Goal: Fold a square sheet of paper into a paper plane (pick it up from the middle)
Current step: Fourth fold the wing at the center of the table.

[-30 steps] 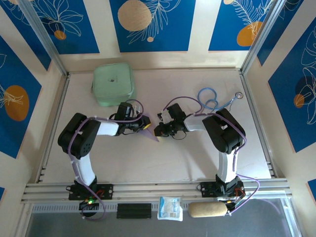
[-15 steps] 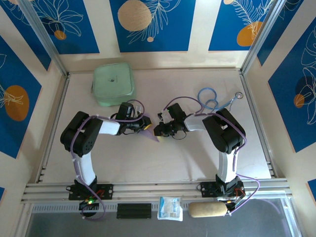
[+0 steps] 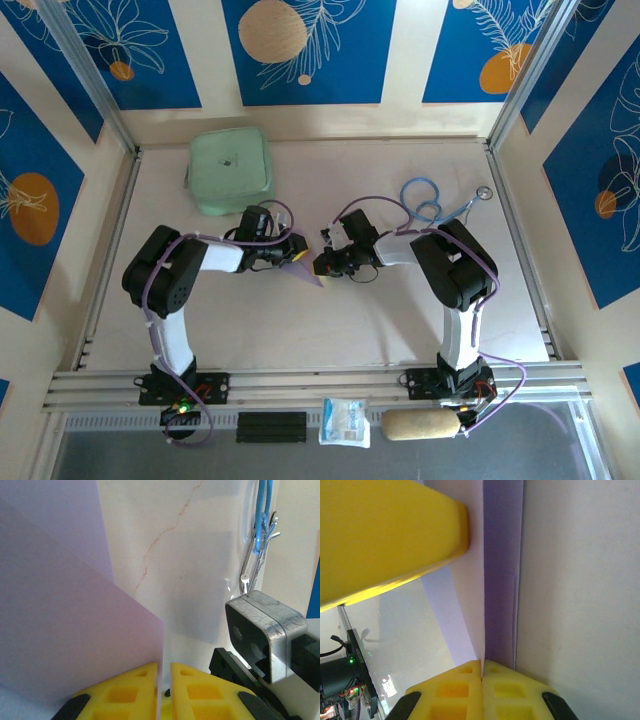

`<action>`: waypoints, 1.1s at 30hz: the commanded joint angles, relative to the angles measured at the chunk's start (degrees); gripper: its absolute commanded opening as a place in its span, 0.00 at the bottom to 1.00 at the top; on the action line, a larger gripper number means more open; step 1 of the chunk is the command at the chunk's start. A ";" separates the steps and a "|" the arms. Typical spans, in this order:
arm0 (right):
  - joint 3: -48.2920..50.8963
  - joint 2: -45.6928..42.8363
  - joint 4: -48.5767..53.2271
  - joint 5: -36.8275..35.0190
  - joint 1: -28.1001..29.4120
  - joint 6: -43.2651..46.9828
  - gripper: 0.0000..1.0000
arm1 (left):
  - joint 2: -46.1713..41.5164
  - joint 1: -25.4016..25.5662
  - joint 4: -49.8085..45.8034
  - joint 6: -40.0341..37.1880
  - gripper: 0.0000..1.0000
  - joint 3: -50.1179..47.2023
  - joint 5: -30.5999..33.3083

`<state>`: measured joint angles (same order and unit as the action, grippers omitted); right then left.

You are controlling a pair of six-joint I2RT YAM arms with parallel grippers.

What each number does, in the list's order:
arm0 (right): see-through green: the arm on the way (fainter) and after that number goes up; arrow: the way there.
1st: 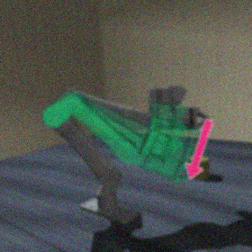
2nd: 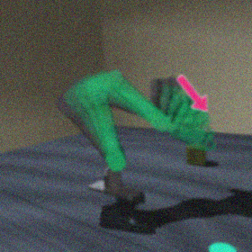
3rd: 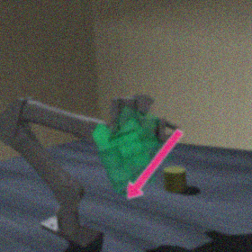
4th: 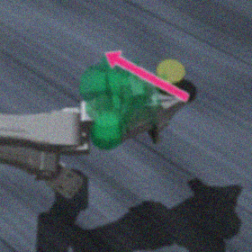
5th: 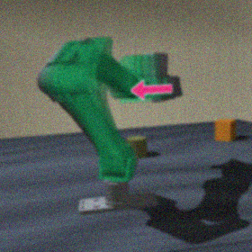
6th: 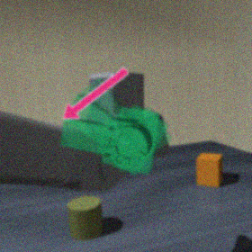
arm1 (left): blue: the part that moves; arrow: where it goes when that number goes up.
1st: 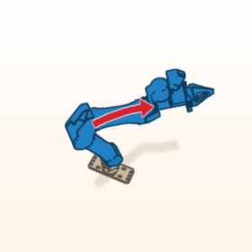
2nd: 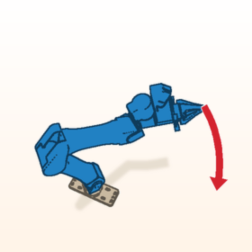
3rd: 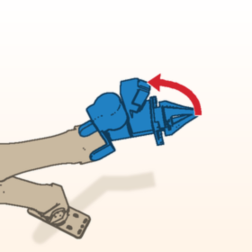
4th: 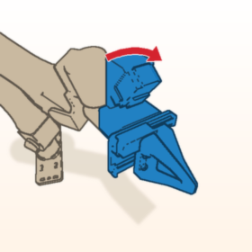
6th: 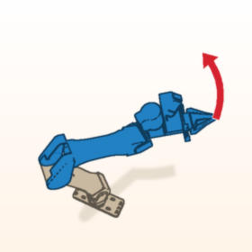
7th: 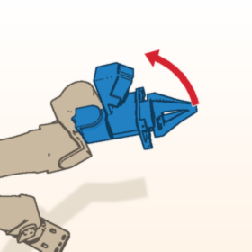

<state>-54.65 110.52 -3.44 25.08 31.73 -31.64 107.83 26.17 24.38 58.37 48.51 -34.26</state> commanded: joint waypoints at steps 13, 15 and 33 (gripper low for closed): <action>1.68 2.23 2.03 -1.02 -1.67 -0.98 0.04 | 0.18 0.41 1.66 -0.35 0.13 -1.12 -0.37; 1.61 2.24 2.18 -1.00 -1.71 -0.98 0.05 | 0.95 0.46 1.72 -0.21 0.13 -0.38 -0.63; 1.30 -2.75 6.32 1.40 -1.81 -0.45 0.15 | 2.91 0.45 0.14 -0.45 0.13 0.91 -0.28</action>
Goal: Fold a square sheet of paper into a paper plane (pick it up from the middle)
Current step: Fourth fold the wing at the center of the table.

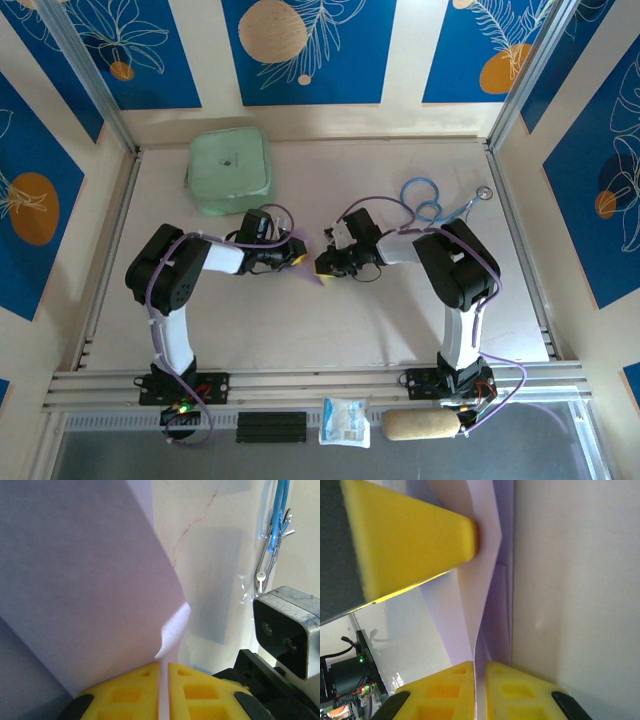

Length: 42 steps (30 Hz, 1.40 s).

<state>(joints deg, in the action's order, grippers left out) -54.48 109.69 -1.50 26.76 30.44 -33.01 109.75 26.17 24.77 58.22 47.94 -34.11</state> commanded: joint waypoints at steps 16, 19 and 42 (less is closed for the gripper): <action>1.28 -3.32 6.72 1.08 -0.29 1.71 0.16 | 0.72 0.52 -0.54 -0.25 0.12 0.98 -0.01; 1.22 -3.00 7.10 0.69 -0.07 1.97 0.16 | 0.72 0.47 -0.82 -0.32 0.12 0.90 0.28; -0.32 1.05 10.72 -1.54 0.18 2.43 0.11 | 0.94 0.46 -2.64 0.14 0.10 0.39 2.22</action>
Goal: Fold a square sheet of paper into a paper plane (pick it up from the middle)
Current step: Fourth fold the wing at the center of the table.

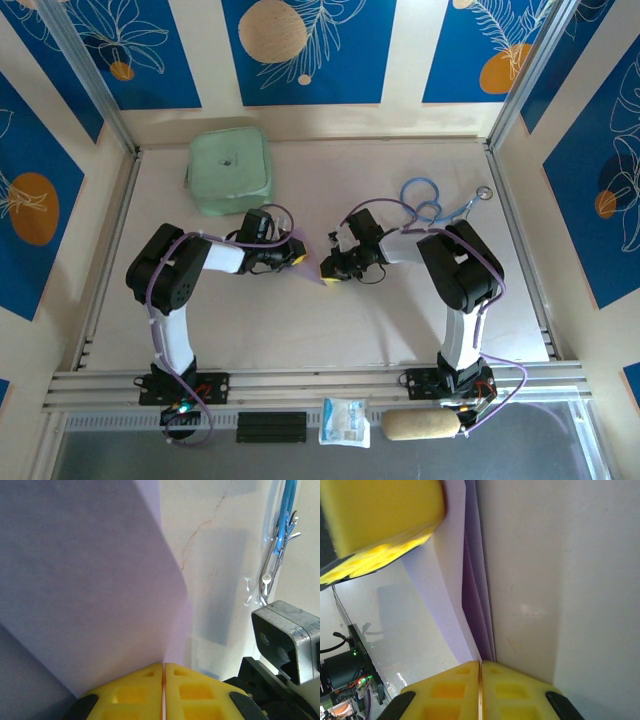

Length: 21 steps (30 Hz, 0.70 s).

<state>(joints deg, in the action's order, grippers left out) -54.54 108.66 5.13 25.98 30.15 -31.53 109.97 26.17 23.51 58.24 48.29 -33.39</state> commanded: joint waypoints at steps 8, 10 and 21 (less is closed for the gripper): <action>-0.64 -0.79 4.68 -0.18 0.44 0.43 0.13 | 1.09 0.46 -1.58 0.21 0.09 0.31 1.55; -0.88 -1.97 5.36 -0.05 0.47 0.48 0.14 | 1.05 0.45 -1.80 0.17 0.09 0.31 1.57; -0.73 -9.10 6.05 -3.29 0.43 -1.03 0.22 | 1.46 0.41 -1.84 0.25 0.09 0.31 1.41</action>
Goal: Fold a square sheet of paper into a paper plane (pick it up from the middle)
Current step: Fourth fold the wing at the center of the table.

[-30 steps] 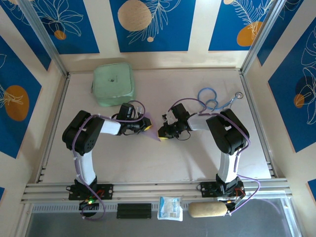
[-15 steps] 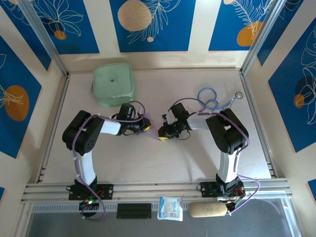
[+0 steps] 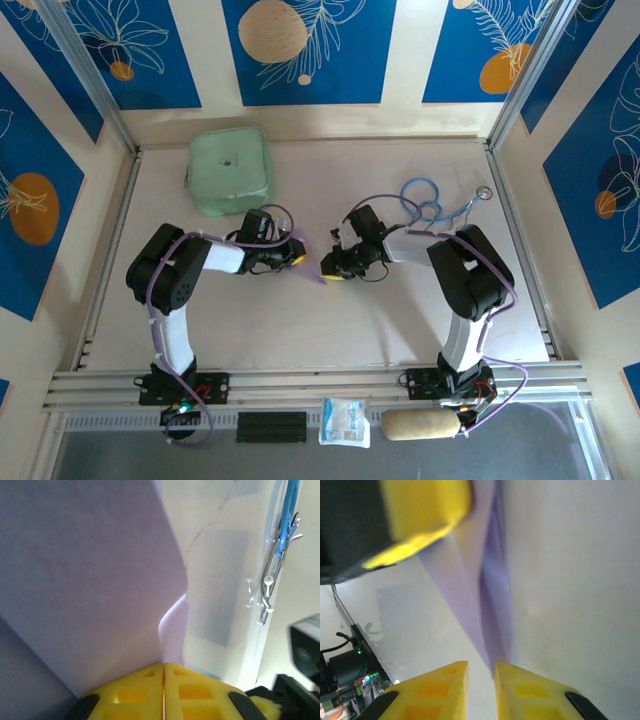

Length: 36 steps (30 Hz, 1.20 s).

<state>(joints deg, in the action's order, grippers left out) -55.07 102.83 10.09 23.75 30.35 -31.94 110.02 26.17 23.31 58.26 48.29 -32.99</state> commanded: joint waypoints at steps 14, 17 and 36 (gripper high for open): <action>-5.43 2.57 2.59 -1.51 4.25 -0.53 0.13 | 1.58 0.46 -2.12 0.70 0.09 0.07 1.35; -5.58 3.56 3.18 -2.51 4.46 -0.42 0.12 | 1.53 0.45 -2.38 0.67 0.09 0.14 1.43; -4.97 5.89 5.24 -5.77 4.37 0.03 0.11 | 1.95 0.46 -3.52 0.67 0.09 0.08 1.87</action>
<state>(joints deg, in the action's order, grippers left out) -59.53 107.50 13.34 18.15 34.61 -32.18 110.10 26.17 23.14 58.65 48.31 -32.84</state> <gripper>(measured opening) 0.116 0.092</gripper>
